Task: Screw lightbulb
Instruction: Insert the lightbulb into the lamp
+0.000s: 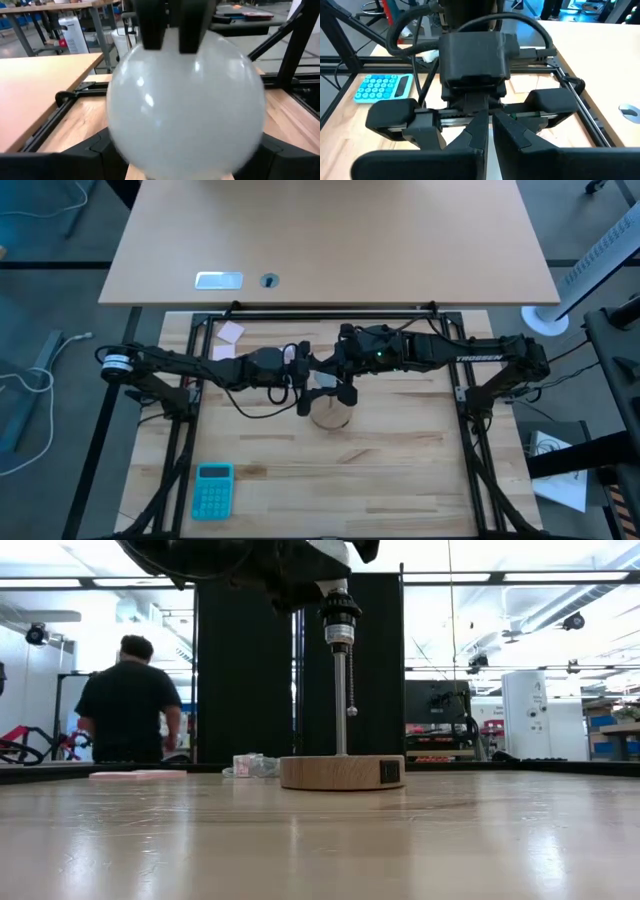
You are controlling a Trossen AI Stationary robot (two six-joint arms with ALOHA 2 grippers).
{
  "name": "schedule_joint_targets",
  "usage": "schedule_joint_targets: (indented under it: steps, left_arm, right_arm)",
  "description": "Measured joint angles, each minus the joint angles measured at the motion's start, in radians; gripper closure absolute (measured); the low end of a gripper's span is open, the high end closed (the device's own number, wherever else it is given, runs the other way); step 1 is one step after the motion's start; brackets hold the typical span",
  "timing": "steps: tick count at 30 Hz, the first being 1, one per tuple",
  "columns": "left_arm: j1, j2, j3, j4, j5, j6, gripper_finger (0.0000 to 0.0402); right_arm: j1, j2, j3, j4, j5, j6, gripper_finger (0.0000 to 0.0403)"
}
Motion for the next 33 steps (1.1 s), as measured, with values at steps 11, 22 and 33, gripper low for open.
schedule_joint_targets:
  steps: [11, 22, 33]
  left_arm:
    - [0.0, -0.001, 0.002, 0.007, 0.0, 0.0, 0.0148]
    - [0.0, -0.002, 0.002, -0.006, 0.001, -0.011, 0.0187]
    - [0.0, -0.002, 0.003, 0.0, 0.002, -0.024, 0.023]
  right_arm:
    - [0.0, 0.011, 0.0, 0.005, 0.0, 0.002, 0.0385]
    - [0.0, -0.004, 0.002, -0.043, 0.0, -0.002, 0.0384]
    - [0.0, -0.032, 0.001, -0.057, 0.0, -0.006, 0.0384]
